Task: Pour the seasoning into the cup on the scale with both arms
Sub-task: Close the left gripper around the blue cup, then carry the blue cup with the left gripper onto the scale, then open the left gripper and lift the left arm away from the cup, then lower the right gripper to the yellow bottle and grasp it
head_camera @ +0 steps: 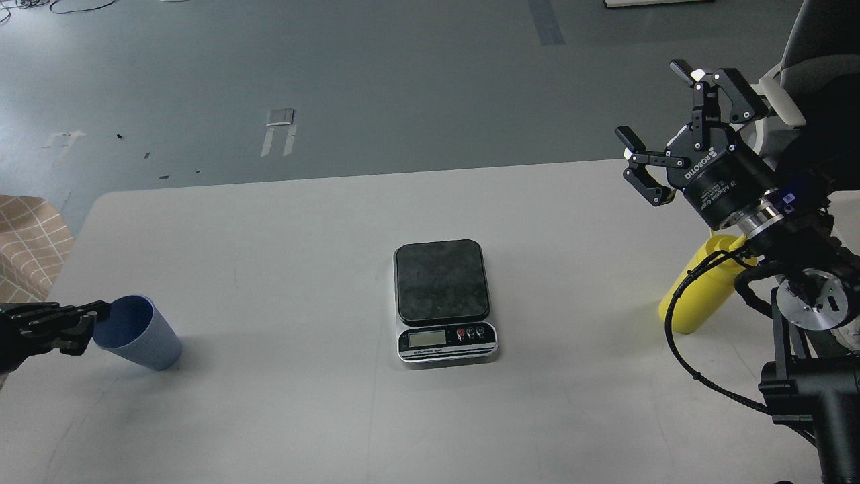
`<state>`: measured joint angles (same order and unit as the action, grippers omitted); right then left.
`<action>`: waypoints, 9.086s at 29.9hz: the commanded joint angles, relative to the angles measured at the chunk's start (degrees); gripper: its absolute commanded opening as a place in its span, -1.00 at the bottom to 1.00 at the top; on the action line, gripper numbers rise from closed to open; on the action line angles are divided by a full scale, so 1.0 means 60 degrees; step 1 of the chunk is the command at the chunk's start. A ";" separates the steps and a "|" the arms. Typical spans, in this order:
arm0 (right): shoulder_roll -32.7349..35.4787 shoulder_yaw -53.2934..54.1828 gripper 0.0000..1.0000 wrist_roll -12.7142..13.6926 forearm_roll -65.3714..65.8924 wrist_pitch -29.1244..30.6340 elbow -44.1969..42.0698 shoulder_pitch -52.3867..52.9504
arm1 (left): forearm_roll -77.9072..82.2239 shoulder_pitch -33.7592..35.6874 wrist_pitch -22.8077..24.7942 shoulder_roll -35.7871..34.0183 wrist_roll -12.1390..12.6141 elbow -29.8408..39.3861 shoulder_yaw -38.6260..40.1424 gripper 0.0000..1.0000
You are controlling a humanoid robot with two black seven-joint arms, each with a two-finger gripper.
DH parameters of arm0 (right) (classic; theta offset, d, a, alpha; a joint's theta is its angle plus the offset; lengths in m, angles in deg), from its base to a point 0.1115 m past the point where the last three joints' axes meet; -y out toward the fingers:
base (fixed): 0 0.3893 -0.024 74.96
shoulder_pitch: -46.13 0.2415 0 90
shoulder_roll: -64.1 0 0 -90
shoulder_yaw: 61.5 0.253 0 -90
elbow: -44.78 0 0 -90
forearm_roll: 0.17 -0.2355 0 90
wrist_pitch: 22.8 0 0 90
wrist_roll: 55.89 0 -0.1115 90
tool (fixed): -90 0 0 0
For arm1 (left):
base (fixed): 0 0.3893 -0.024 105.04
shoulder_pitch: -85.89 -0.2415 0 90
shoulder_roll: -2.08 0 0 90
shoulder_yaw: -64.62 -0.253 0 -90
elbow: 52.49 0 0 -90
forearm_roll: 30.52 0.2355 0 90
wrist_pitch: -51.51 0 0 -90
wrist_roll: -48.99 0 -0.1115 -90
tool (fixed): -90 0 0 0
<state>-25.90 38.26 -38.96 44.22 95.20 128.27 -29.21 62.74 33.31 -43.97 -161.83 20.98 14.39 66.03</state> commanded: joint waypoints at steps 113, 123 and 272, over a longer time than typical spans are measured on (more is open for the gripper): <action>0.0000 0.0293 0.99 -0.0040 -0.0030 0.0000 0.0015 -0.0583 | 0.0190 0.5437 0.5249 0.8598 0.0001 -0.1947 0.0848 0.87; 0.0000 0.0570 1.00 -0.0025 -0.0176 0.0000 0.0088 -0.0481 | -0.5267 0.5452 0.4868 0.8949 0.0001 -0.2782 0.3277 0.96; 0.0000 0.0440 1.00 0.0912 -0.7676 0.0000 -0.3222 -0.3557 | -1.2659 0.3006 0.5579 0.6650 0.0347 -0.2827 0.5272 0.97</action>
<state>-25.91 40.89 -33.48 -2.17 95.20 110.28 -51.58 -13.23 51.35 -10.50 -121.80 23.11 -2.57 97.68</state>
